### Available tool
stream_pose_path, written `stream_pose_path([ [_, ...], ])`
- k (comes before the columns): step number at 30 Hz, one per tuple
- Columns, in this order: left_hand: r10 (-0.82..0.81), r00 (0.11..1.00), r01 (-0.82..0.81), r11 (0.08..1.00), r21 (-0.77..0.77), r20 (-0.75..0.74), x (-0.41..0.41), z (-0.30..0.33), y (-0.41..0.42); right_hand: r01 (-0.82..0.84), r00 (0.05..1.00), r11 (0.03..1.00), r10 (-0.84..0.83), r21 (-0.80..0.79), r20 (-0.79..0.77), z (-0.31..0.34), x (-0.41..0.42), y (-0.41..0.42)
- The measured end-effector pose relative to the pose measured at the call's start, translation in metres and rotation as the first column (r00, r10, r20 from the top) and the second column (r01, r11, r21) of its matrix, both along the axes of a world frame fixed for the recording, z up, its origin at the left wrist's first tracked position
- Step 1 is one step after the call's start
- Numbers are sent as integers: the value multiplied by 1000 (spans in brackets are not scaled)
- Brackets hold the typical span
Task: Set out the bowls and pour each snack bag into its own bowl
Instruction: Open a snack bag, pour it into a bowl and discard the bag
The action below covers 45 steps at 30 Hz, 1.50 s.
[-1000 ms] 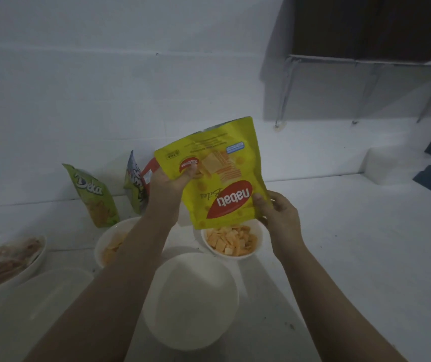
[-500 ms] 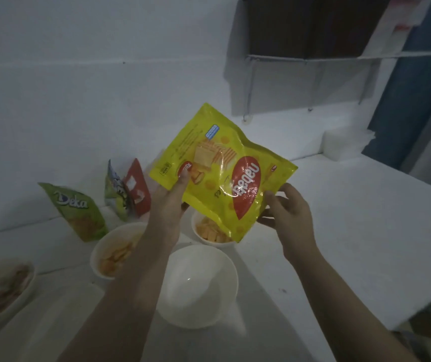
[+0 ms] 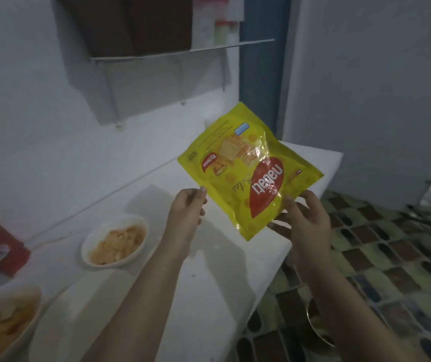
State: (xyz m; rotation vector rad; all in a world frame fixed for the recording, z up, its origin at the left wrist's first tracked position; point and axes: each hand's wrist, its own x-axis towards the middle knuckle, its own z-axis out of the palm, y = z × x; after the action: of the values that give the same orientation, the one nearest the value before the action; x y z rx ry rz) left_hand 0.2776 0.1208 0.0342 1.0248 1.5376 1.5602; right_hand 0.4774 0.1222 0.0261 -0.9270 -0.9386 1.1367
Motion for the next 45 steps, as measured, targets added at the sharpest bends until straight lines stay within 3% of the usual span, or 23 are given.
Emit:
stream_pose_path([
  [7, -260, 965, 260, 965, 5, -20, 121, -14, 55, 211, 977, 977, -211, -17, -16, -16, 119, 8],
  [19, -425, 905, 424, 903, -69, -4, 290, -70, 122, 391, 917, 913, -375, -119, 134, -67, 289, 51],
  [23, -554, 828, 533, 826, -184, -88, 327, -95, 150, 428, 894, 884, -385, -186, 228, -101, 324, 74],
  [29, -659, 734, 585, 736, -340, -165, 369, -139, 188, 510, 801, 801, -308, -314, 514, -173, 355, 110],
  [38, -610, 791, 488, 679, -548, -51, 392, -291, 184, 551, 802, 565, -155, -614, 577, -335, 352, 104],
  [45, -536, 844, 384, 631, -674, -22, 372, -464, 152, 542, 837, 447, -204, -712, 508, -480, 336, 105],
])
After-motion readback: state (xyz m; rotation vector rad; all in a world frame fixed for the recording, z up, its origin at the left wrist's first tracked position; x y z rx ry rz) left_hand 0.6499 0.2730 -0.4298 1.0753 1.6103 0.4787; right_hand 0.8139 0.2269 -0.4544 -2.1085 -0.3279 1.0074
